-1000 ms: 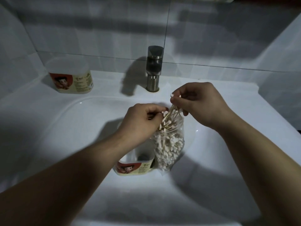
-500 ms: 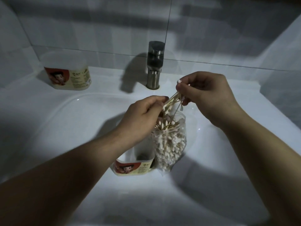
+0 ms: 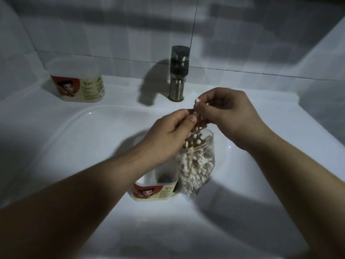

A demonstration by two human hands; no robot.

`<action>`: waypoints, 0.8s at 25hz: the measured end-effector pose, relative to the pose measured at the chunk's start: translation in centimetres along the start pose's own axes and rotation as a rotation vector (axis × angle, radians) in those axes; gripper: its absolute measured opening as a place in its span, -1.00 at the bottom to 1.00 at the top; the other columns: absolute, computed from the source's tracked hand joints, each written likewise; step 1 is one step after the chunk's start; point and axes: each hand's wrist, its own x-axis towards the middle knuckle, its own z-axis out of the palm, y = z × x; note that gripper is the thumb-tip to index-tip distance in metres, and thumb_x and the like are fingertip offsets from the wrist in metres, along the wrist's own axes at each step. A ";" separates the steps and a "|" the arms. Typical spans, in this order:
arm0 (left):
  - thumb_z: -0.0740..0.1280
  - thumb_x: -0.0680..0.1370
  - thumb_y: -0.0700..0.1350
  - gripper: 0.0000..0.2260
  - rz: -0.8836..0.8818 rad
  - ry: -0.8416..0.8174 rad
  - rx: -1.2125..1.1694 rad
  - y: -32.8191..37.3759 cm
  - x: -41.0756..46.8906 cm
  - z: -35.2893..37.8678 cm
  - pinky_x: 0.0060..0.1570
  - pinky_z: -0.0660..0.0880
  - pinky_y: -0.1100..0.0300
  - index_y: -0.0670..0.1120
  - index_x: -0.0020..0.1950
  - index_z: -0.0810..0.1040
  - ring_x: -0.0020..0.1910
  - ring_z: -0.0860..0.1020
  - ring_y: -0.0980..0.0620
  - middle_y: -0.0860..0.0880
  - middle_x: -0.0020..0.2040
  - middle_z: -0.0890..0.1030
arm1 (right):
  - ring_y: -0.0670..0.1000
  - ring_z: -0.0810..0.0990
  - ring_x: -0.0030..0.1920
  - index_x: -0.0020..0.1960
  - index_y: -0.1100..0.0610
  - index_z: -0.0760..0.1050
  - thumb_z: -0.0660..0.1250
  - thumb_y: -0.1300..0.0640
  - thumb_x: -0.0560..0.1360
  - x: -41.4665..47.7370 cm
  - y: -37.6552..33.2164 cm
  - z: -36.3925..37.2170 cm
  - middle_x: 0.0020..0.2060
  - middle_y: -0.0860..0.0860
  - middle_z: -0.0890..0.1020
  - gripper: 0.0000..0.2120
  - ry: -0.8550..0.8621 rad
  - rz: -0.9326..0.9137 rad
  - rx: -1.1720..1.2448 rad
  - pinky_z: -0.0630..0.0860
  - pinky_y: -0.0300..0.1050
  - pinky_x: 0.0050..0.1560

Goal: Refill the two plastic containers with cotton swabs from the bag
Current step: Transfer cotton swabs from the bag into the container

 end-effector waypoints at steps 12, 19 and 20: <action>0.13 0.73 -0.01 -0.76 -0.116 0.071 -0.033 -0.6 0.1 0.5 0.12 0.57 -0.07 -0.02 0.07 0.58 0.03 0.64 -0.03 -0.07 -0.03 0.68 | -0.14 0.70 -0.17 -0.03 0.02 0.66 0.52 0.06 0.47 0.1 0.8 -0.1 -0.21 -0.07 0.73 -0.90 -0.030 -0.011 -0.284 0.59 -0.23 -0.06; 0.09 0.75 -0.11 -0.74 -0.338 0.220 -0.711 0.9 0.4 0.5 -0.19 0.56 0.13 -0.07 -0.03 0.51 -0.17 0.62 -0.03 -0.08 -0.07 0.61 | -0.24 0.64 -0.16 0.16 -0.11 0.66 0.51 -0.09 0.43 -0.6 0.4 0.3 -0.17 -0.23 0.68 -0.69 -0.297 0.000 -0.639 0.53 -0.34 -0.07; 0.10 0.74 -0.10 -0.76 -0.368 0.215 -0.776 1.1 0.5 0.4 -0.15 0.56 0.10 -0.07 -0.02 0.50 -0.13 0.63 -0.06 -0.10 -0.01 0.61 | -0.23 0.64 -0.18 0.13 -0.11 0.67 0.53 -0.11 0.41 -0.7 0.4 0.5 -0.18 -0.22 0.68 -0.70 -0.305 -0.009 -0.645 0.54 -0.29 -0.06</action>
